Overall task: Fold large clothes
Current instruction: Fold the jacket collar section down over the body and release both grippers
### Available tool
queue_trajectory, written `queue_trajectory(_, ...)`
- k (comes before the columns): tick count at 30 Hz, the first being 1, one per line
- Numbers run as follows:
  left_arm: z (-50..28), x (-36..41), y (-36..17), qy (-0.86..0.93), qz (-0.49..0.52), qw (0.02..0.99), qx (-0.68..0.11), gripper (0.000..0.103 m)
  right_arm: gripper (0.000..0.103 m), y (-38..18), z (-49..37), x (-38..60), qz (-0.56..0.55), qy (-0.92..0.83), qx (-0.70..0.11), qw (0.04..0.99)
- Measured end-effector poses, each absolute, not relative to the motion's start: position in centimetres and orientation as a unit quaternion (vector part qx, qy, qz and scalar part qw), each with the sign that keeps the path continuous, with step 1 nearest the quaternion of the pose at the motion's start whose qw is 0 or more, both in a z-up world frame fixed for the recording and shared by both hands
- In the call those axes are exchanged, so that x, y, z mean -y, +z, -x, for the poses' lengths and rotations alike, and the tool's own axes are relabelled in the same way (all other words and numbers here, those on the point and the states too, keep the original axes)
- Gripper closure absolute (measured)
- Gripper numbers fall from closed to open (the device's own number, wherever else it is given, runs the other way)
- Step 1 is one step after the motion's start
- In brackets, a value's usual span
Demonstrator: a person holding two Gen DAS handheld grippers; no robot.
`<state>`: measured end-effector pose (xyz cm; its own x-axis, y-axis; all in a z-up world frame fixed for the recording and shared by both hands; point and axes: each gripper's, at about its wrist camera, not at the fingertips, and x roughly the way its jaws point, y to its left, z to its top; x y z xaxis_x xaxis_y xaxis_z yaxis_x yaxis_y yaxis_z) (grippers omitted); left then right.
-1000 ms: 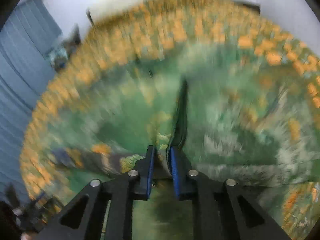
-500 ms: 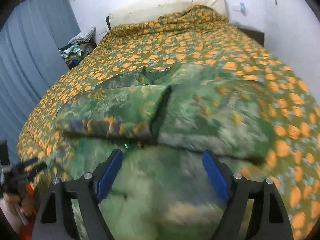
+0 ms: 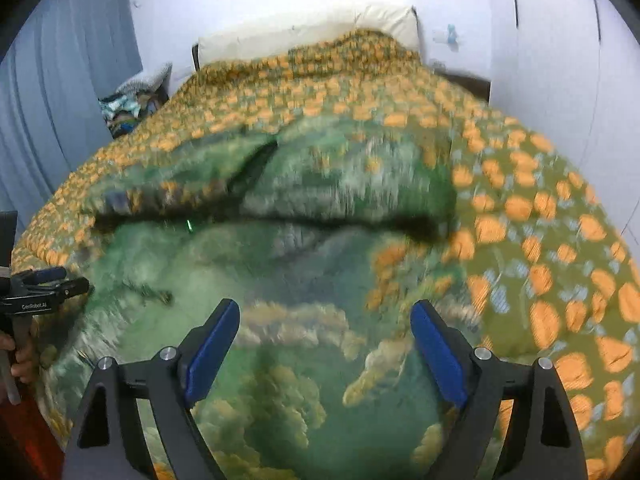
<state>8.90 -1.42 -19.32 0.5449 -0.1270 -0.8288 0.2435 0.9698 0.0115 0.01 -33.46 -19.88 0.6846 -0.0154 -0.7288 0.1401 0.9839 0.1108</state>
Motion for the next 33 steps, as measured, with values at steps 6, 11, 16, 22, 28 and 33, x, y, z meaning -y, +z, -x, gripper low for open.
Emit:
queue_trajectory(6, -8.5, 0.9, -20.2, -0.118, -0.054, 0.878, -0.461, 0.001, 0.015, -22.9, -1.0, 33.9, -0.09, -0.044, -0.437, 0.894)
queue_trajectory(11, -8.0, 1.4, -20.9, -0.115, -0.068, 0.885, -0.445, 0.0, 0.005, -23.9, -1.3, 32.7, -0.056, -0.042, -0.449, 0.891)
queue_trajectory(16, -8.1, 1.4, -21.0, -0.114, -0.073, 0.886, -0.444, 0.0, 0.003, -24.6, -1.6, 31.7, -0.023, -0.053, -0.45, 0.891)
queue_trajectory(22, -8.0, 1.4, -21.1, -0.112, -0.076, 0.887, -0.442, 0.0, 0.002, -24.8, -1.6, 31.8, -0.027, -0.052, -0.448, 0.892)
queue_trajectory(28, -7.9, 1.6, -21.1, -0.109, -0.078, 0.887, -0.442, 0.0, 0.002, -24.8, -1.7, 31.7, -0.025, -0.053, -0.447, 0.893)
queue_trajectory(33, -7.8, 1.7, -21.1, -0.108, -0.081, 0.888, -0.44, 0.0, 0.002, -24.7, -1.7, 31.6, -0.022, -0.054, -0.446, 0.893)
